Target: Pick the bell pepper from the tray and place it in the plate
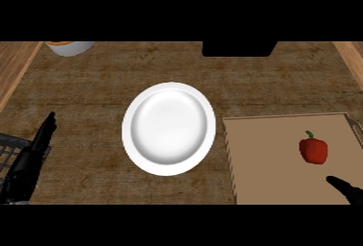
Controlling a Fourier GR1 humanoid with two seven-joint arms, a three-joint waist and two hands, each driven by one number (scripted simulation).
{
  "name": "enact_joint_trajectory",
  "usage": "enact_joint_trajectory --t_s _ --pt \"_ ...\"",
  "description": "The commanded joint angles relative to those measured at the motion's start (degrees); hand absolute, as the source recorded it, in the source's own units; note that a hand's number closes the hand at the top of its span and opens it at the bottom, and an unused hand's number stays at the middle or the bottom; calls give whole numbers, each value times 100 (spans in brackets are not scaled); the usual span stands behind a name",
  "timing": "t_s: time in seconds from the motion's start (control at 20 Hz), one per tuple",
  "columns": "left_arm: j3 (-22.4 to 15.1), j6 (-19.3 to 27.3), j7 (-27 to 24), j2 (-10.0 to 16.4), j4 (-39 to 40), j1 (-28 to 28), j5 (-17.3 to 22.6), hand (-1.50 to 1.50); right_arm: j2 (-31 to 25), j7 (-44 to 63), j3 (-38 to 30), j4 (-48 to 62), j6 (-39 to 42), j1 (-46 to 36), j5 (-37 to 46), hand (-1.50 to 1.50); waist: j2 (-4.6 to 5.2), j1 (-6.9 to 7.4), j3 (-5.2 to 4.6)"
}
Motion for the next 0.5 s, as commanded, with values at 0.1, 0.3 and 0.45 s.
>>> enact_joint_trajectory --t_s 0.1,0.3,0.45 --pt "181 -227 -309 11 245 26 42 0 -1054 1810 -406 202 781 -471 -100 -150 8 56 2" --pt "205 -268 -132 64 -245 257 17 0 -1329 2488 -262 464 1273 -857 -233 -150 -6 102 10" --pt "194 -176 -75 -154 244 -227 -171 0 -1502 2735 -66 1145 1628 -1561 -287 -150 13 76 10"
